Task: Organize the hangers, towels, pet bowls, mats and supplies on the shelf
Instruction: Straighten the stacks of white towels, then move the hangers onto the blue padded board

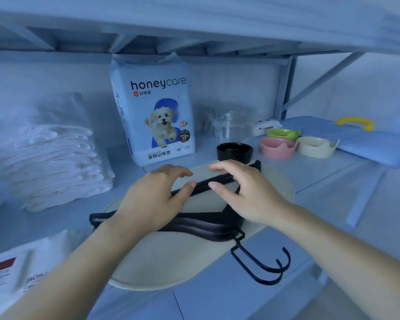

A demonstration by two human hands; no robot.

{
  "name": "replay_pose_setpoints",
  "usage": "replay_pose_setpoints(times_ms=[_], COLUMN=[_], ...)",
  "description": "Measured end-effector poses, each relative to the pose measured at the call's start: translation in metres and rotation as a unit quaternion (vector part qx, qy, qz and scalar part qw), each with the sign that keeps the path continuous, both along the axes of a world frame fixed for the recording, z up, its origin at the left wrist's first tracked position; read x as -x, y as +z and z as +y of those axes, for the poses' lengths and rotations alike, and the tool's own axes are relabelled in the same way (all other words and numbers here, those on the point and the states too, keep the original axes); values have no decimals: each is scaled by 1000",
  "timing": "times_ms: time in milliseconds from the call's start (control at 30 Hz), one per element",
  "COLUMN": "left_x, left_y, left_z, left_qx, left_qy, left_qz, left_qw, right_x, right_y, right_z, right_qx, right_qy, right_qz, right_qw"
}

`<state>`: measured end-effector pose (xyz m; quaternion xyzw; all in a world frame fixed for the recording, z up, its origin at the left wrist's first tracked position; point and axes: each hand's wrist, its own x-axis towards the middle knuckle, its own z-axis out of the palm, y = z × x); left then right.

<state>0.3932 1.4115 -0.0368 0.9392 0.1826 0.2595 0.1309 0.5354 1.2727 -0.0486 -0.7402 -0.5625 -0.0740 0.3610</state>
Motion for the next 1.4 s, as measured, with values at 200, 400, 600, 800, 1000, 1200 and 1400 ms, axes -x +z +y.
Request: replay_pose_setpoints(times_ms=[200,400,600,800,1000,1200,1400], left_x=[-37,-75,-131,-212,-299,-368,-429], left_y=[-1,11,32,55,56,37,1], left_z=[-44,-86,-132,-186,-250,-304,-327], left_qx=[13,-13,-76,-143,-162,-121,-76], left_qy=[-118,-188,-205,-202,-219,-249,-275], left_qz=[-33,-30,3,50,48,57,64], left_qw=[992,982,976,968,961,959,956], right_x=[-20,-44,-90,-162,-231,-293,-356], right_y=[-3,-3,0,9,7,-4,-36], right_z=[-67,-126,-172,-242,-320,-376,-400], right_qx=[6,-7,-26,-30,-26,-31,-18], right_qy=[-74,-112,-124,-139,-180,-211,-237], right_qz=[-4,1,1,-1,-2,17,40], right_qw=[997,994,992,990,983,977,970])
